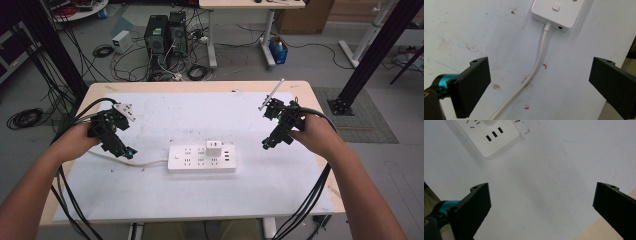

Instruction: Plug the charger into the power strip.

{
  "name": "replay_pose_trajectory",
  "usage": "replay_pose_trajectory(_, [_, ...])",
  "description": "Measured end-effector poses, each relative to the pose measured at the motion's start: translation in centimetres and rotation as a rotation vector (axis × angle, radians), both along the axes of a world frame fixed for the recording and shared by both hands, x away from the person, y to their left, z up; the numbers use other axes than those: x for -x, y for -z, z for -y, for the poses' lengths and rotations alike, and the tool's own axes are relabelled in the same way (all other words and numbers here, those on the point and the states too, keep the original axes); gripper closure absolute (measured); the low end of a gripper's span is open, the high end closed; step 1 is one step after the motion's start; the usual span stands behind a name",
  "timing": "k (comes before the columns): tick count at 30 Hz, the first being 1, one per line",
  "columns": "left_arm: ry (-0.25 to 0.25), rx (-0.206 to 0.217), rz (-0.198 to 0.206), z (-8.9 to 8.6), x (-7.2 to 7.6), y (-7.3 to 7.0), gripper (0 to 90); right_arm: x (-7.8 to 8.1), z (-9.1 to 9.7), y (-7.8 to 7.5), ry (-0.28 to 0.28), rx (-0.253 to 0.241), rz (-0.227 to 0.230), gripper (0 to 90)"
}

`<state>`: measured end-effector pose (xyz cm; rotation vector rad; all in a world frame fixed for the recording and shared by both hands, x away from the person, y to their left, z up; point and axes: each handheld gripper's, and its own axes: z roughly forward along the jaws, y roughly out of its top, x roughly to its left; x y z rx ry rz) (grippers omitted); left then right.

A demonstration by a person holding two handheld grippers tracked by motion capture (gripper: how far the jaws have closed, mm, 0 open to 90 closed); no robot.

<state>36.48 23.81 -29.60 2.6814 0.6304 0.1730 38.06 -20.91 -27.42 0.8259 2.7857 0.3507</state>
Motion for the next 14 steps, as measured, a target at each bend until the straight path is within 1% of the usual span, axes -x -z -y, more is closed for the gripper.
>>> replay_pose_trajectory(1, [0.004, -0.008, -0.004, 0.0, -0.1, 0.0, 3.8, 0.0, 0.0, 0.1, 0.003, -0.001, -0.003, 0.9])
replay_pose_trajectory(2, [0.005, -0.009, -0.007, 0.1, -0.1, 0.0, 3.8, 0.0, 0.1, 0.2, -0.003, -0.002, -0.005, 0.9])
replay_pose_trajectory(5, [0.010, -0.010, -0.008, 0.3, -0.2, 0.1, 3.8, 0.0, 0.3, 0.6, 0.007, -0.005, -0.017, 0.9])
replay_pose_trajectory(6, [0.016, -0.021, -0.009, 0.4, -0.3, 0.1, 3.8, 0.0, 0.4, 0.8, 0.010, -0.002, -0.021, 0.9])
replay_pose_trajectory(7, [0.011, -0.016, -0.009, 0.4, -0.3, 0.2, 3.8, 0.0, 0.4, 0.9, 0.010, 0.001, -0.022, 0.9])
replay_pose_trajectory(10, [0.010, -0.015, -0.014, 0.5, -0.3, 0.3, 3.8, 0.0, 0.7, 1.2, 0.014, 0.003, -0.025, 1.0])
replay_pose_trajectory(14, [0.006, -0.015, -0.010, 0.5, -0.3, 0.3, 3.8, 0.0, 0.8, 1.3, 0.016, -0.002, -0.023, 0.9])
